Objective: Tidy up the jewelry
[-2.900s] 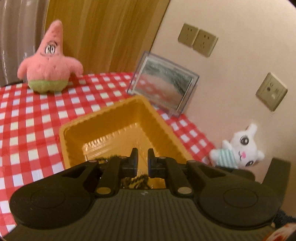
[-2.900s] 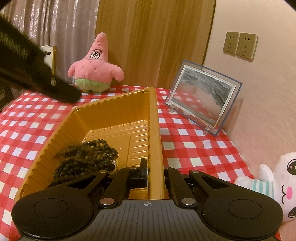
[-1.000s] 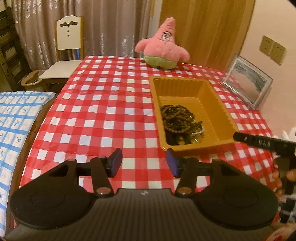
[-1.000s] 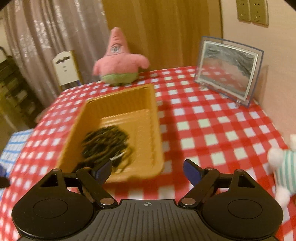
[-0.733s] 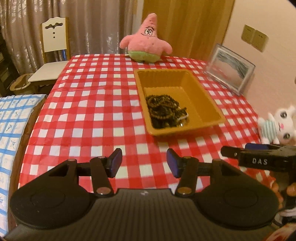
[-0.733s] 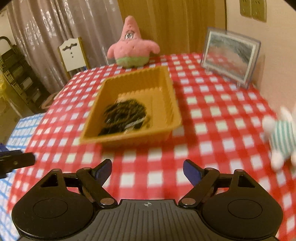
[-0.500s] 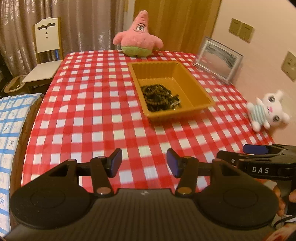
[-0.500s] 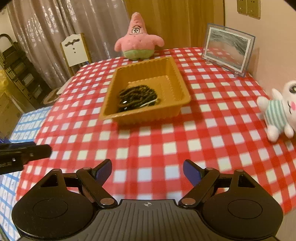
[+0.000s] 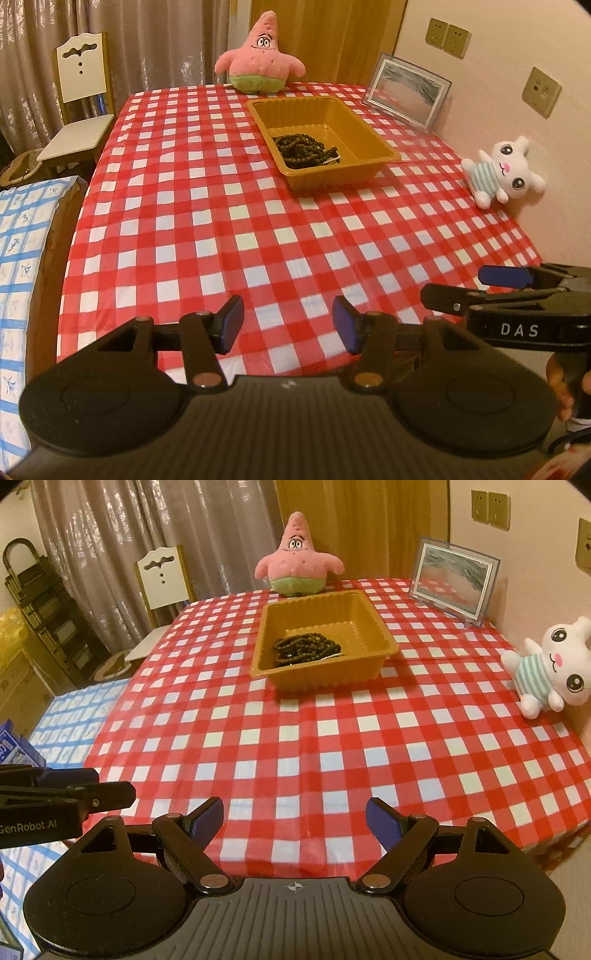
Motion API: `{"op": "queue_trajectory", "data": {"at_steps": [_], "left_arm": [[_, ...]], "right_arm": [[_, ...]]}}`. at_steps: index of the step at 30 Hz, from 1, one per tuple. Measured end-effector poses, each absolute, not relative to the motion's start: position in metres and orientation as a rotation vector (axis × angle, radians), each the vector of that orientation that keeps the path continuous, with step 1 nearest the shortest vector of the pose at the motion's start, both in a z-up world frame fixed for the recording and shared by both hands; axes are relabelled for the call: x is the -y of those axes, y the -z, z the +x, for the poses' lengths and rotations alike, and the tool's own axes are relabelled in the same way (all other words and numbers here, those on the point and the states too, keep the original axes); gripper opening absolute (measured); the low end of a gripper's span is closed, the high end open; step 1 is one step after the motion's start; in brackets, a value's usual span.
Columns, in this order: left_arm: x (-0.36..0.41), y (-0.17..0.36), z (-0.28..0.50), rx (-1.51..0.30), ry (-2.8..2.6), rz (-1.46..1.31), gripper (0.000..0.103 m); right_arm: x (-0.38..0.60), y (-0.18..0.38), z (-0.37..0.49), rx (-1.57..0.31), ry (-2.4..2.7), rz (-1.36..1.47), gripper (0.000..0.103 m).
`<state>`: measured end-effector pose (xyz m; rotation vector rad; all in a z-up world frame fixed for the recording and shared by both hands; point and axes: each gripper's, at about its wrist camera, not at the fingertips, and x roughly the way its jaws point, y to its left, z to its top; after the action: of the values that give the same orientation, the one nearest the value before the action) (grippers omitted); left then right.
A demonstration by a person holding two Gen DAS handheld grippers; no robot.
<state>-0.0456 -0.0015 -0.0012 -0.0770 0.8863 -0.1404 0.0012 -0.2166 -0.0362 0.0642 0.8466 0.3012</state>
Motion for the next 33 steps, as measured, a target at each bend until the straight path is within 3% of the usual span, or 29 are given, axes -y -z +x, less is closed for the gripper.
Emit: {"op": "queue_trajectory", "data": {"at_steps": [33], "left_arm": [[0.000,-0.004,-0.058,-0.860,0.151,-0.066,0.051]], "right_arm": [[0.207,0.033,-0.011,-0.830,-0.312,0.054,0.084]]}}
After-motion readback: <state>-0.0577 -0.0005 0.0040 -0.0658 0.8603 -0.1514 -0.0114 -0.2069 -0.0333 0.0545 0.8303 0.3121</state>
